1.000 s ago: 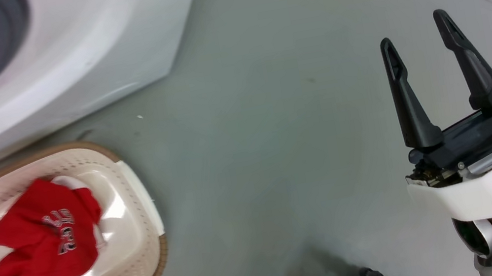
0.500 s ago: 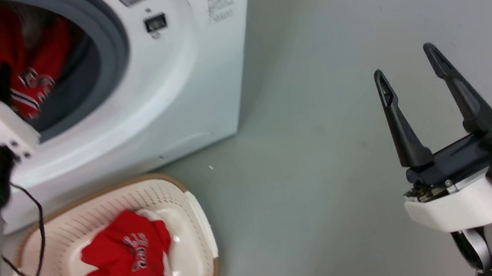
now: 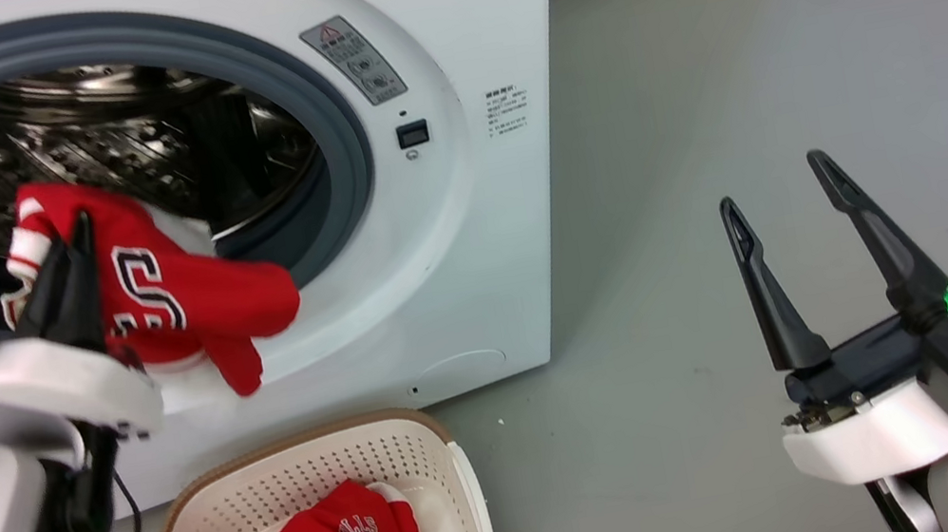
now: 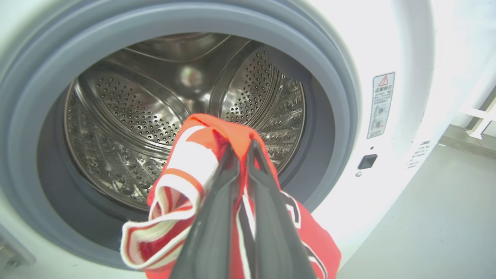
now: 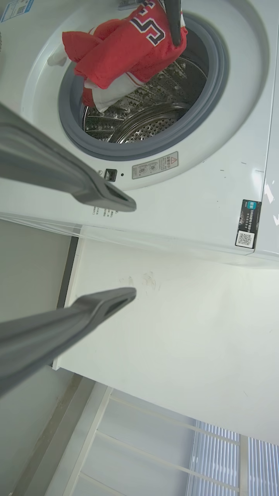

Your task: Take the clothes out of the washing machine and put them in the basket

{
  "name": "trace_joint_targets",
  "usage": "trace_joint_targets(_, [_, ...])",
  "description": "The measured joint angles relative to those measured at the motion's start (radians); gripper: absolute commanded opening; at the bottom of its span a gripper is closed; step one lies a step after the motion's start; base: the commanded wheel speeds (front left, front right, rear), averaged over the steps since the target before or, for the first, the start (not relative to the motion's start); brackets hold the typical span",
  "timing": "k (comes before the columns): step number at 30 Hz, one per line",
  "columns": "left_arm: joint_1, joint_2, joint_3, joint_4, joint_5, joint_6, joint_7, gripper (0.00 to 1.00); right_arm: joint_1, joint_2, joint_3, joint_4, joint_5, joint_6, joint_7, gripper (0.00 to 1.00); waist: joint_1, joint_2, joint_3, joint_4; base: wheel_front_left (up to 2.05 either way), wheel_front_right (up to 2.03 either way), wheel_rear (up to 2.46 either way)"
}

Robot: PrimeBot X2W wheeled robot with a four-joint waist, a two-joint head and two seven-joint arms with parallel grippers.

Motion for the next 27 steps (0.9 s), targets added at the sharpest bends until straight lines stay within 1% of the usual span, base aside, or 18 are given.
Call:
trace_joint_targets(4, [0.119, 0.022, 0.014, -0.175, -0.007, 0.078, 0.001, 0.00, 0.015, 0.000, -0.008, -0.001, 0.002, 0.000, 0.000, 1.00, 0.0000, 0.0000, -0.024, 0.009, 0.00, 0.00, 0.00])
trace_joint_targets(8, [0.253, 0.020, 0.018, -0.325, -0.015, 0.157, -0.003, 0.00, 0.030, 0.000, -0.022, -0.006, 0.008, 0.000, 0.000, 1.00, 0.0000, 0.0000, -0.020, 0.013, 0.00, 0.00, 0.00])
trace_joint_targets(10, [0.313, 0.012, 0.016, -0.368, -0.024, 0.182, -0.006, 0.00, 0.030, 0.000, -0.026, -0.009, 0.008, 0.000, 0.000, 1.00, 0.0000, 0.0000, -0.010, 0.014, 0.00, 0.00, 0.00])
trace_joint_targets(12, [0.358, 0.005, 0.012, -0.386, -0.038, 0.193, -0.008, 0.00, 0.029, 0.000, -0.026, -0.014, 0.008, 0.000, 0.000, 1.00, 0.0001, 0.0000, 0.003, 0.015, 0.00, 0.00, 0.00])
trace_joint_targets(15, [0.398, 0.004, 0.002, -0.371, -0.046, 0.192, -0.008, 0.00, 0.027, 0.000, -0.023, -0.017, 0.002, 0.000, 0.000, 1.00, 0.0002, 0.0000, 0.027, 0.016, 0.00, 0.00, 0.00])
trace_joint_targets(17, [0.404, 0.005, -0.011, -0.335, -0.042, 0.183, -0.008, 0.00, 0.024, 0.000, -0.022, -0.020, -0.003, 0.000, 0.000, 1.00, 0.0001, 0.0000, 0.044, 0.015, 0.00, 0.00, 0.00])
trace_joint_targets(21, [0.394, -0.012, -0.044, -0.219, -0.037, 0.144, 0.004, 0.00, 0.004, 0.000, -0.020, -0.031, -0.011, 0.000, 0.000, 1.00, 0.0003, 0.0000, 0.092, 0.014, 0.00, 0.00, 0.00])
trace_joint_targets(27, [0.294, -0.062, -0.088, 0.011, -0.027, 0.068, 0.011, 0.00, -0.024, 0.000, -0.010, -0.050, -0.020, 0.000, 0.000, 1.00, 0.0004, 0.0000, 0.188, 0.009, 0.00, 0.00, 0.00])
